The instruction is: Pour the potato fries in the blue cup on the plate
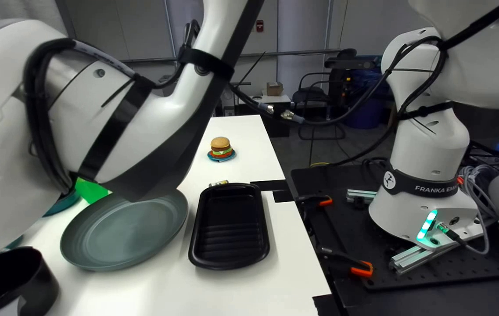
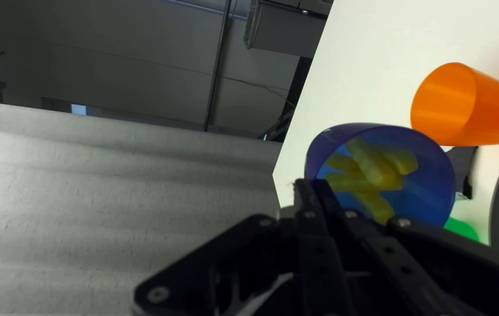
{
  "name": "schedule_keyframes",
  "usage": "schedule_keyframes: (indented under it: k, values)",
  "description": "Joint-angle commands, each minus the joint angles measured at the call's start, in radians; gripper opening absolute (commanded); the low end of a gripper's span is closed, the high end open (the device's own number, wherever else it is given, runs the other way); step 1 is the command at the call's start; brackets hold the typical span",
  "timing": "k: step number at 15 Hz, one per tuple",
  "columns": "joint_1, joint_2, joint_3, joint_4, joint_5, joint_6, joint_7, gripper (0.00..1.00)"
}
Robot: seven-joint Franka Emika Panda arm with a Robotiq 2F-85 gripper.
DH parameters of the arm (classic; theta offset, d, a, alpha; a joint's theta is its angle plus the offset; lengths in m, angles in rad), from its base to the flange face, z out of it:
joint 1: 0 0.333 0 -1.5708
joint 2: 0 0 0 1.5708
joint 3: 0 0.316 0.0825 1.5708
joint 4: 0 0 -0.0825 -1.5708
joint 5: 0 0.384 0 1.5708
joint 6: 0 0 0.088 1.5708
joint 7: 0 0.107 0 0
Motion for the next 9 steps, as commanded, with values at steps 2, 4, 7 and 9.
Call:
schedule_keyframes:
  k: [2,4,7,9]
  values:
    - [0.005,0.032,0.014,0.027,-0.092,-0.087,0.066,0.01]
    - [0.005,0.038,0.017,0.028,-0.120,-0.113,0.084,0.01]
    - [0.004,0.045,0.024,0.029,-0.149,-0.146,0.104,0.01]
    - [0.004,0.049,0.028,0.029,-0.164,-0.166,0.119,0.01]
